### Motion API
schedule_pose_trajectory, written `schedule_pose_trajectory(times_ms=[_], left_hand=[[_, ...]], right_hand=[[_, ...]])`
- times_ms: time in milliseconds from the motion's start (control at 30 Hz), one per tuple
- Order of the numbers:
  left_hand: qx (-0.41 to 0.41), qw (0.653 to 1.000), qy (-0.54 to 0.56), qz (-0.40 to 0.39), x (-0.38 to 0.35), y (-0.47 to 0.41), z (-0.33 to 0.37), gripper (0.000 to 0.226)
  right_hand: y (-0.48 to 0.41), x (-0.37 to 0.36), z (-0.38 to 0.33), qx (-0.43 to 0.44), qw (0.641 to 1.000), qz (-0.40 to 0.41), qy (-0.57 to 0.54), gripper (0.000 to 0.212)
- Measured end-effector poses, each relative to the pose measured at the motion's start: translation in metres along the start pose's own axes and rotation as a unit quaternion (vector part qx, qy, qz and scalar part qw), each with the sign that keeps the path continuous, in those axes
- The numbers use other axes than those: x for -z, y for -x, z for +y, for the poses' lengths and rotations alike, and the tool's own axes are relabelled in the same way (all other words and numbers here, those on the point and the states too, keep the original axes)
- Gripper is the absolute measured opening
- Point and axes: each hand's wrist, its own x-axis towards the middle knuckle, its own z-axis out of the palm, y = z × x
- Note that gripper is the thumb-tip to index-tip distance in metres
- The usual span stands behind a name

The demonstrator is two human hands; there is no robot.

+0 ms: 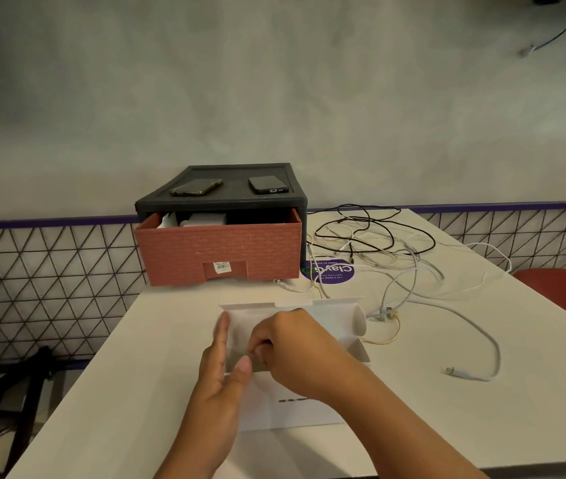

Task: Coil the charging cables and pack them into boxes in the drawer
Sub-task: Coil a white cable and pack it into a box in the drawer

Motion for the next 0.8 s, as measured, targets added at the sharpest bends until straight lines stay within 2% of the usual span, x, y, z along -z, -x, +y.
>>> schedule_pose_trajectory(times_ms=[233, 433, 533, 700, 800], left_hand=[[0.001, 1.000, 0.002, 0.001, 0.001, -0.001, -0.001, 0.058], [-0.003, 0.999, 0.035, -0.002, 0.005, 0.003, -0.004, 0.055], [0.013, 0.999, 0.026, -0.023, 0.012, 0.006, -0.010, 0.056], [0.017, 0.999, 0.002, -0.044, 0.028, 0.002, -0.009, 0.074], [0.010, 0.999, -0.012, -0.037, 0.039, -0.005, -0.003, 0.075]], right_hand=[[0.005, 0.004, 0.006, -0.013, 0.998, -0.047, 0.041, 0.025], [0.023, 0.011, 0.010, 0.009, 0.998, -0.056, -0.006, 0.024], [0.031, 0.013, 0.017, 0.026, 1.000, -0.006, -0.009, 0.023], [0.033, 0.004, 0.035, 0.055, 0.993, 0.096, -0.038, 0.022], [0.036, 0.002, 0.047, 0.044, 0.976, 0.200, -0.077, 0.022]])
